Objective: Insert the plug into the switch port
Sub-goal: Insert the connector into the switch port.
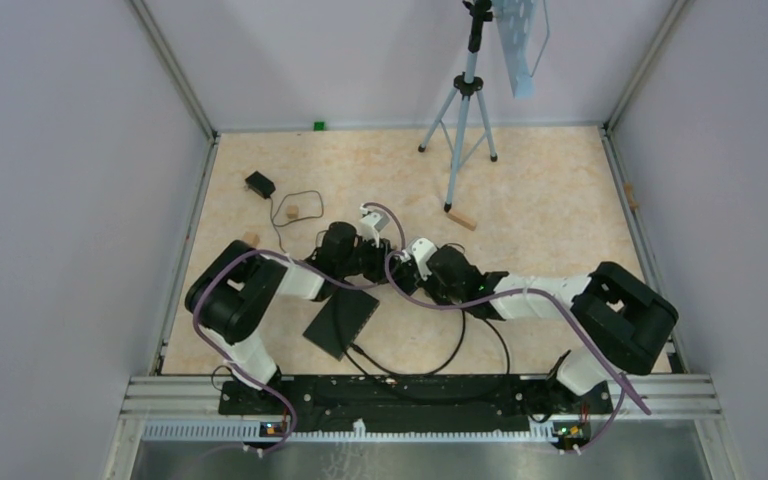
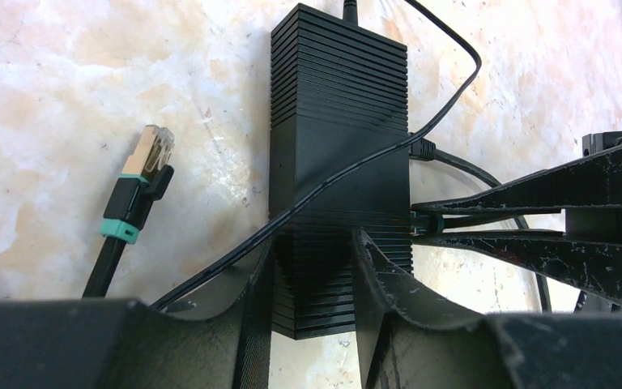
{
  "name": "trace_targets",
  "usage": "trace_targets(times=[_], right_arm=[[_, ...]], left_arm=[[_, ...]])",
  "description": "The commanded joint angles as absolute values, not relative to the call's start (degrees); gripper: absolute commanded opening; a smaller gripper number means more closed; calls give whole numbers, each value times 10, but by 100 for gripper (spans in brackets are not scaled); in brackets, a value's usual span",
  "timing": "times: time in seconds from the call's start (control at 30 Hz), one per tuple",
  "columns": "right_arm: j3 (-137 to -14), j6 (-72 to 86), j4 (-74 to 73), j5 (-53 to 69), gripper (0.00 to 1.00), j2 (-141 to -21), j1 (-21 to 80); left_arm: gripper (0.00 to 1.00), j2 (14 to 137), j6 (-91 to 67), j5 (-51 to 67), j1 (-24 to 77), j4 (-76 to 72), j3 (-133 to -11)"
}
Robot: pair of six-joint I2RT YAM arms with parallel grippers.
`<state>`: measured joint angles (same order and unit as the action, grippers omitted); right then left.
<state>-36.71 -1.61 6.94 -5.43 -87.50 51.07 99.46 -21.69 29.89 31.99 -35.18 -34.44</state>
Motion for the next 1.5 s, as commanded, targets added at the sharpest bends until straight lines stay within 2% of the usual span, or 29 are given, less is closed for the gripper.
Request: trace_targets(times=[0.0, 0.23, 0.57, 0.8, 1.0, 1.47], right_arm=[[-436, -36, 227, -12, 0, -849, 518], [-417, -49, 236, -3, 0, -820, 518], [-320, -11, 351, -7, 0, -913, 518], [-378, -59, 275, -24, 0, -806, 509], [-414, -43, 255, 38, 0, -763, 478], [-326, -20, 304, 35, 0, -874, 478]], left_arm=[[30, 1052, -238, 447, 419, -222, -312], [29, 1052, -240, 448, 419, -222, -311], [29, 1040, -241, 455, 419, -224, -303], [29, 1035, -241, 451, 419, -220, -299], [29, 1035, -254, 446, 419, -232, -297], [29, 1010, -286, 426, 407, -240, -297]])
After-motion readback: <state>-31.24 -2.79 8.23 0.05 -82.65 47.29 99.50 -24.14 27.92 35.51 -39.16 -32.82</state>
